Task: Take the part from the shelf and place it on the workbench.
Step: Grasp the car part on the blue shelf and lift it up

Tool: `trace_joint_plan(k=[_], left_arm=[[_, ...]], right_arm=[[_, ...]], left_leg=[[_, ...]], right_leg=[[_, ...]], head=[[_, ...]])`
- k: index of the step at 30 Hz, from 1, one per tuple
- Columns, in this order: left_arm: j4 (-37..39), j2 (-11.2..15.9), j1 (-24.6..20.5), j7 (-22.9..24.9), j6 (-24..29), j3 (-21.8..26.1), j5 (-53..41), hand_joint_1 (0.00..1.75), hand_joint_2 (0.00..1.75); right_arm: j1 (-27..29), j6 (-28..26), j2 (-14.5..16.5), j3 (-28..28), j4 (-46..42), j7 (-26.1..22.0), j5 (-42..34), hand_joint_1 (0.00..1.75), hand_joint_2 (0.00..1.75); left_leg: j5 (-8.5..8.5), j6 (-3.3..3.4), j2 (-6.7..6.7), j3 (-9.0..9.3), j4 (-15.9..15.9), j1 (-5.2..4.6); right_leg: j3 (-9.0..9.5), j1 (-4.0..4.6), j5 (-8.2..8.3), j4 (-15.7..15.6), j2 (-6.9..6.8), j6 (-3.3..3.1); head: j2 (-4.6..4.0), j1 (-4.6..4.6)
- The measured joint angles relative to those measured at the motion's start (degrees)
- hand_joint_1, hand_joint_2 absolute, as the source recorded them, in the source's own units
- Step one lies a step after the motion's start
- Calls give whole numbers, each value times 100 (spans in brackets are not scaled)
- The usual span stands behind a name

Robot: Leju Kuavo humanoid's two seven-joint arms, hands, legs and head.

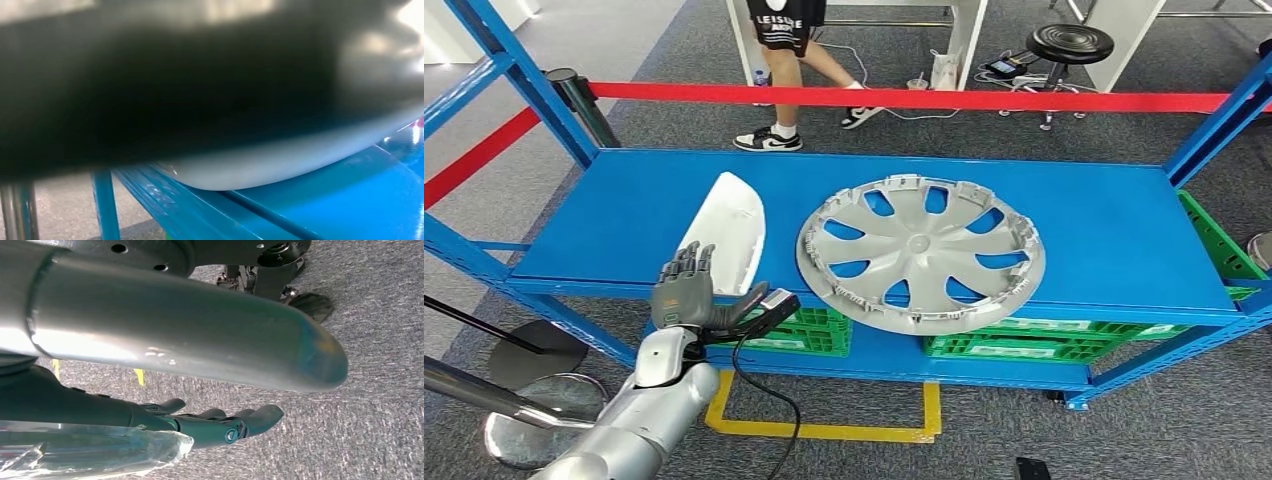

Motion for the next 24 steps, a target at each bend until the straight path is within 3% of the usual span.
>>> trace_joint_plan(k=[24], left_arm=[[711, -93, -121, -177, 430, 146, 183, 0, 175]], right_arm=[[-13, 22, -3, 8, 0, 33, 225, 0, 0]], left_leg=[[0, 0, 0, 0, 0, 0]], right_leg=[[1, 0, 0, 0, 0, 0]], head=[[0, 1]])
